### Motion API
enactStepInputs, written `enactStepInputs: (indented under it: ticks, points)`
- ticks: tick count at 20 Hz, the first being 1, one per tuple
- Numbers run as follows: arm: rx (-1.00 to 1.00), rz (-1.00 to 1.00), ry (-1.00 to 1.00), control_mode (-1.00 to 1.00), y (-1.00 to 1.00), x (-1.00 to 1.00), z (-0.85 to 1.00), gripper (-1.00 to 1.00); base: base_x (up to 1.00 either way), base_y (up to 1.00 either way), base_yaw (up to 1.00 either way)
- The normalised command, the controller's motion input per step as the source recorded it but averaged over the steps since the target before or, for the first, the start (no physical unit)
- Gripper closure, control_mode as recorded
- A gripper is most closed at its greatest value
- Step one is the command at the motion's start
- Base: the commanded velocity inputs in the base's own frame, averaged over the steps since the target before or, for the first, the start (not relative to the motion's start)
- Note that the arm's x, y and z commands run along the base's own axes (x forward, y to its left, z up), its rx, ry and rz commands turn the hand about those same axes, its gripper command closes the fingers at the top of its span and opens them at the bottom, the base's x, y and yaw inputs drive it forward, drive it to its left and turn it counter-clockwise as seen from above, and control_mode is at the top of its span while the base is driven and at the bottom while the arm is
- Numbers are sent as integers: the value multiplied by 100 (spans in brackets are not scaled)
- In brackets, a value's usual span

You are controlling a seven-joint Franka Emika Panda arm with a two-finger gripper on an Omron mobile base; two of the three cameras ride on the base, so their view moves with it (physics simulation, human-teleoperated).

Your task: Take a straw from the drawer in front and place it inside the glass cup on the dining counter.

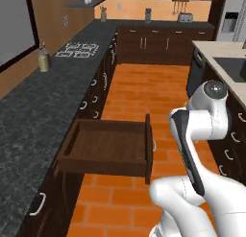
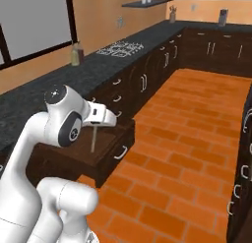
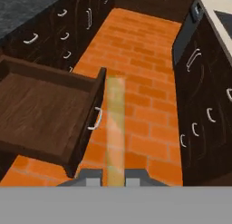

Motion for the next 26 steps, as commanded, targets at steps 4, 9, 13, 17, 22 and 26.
enactStepInputs:
  ticks: [4,9,13,17,22,26]
  points:
    - [0,0,0,100,0,0,0,100,-6,-42,-78]
    - [0,0,0,100,0,0,0,100,-55,-56,-49]
    - [0,0,0,100,0,0,0,100,0,-100,-4]
    - [0,0,0,100,0,0,0,100,19,-100,0]
    - [0,0,0,100,0,0,0,100,25,-100,0]
    - [0,0,0,100,0,0,0,100,28,-100,0]
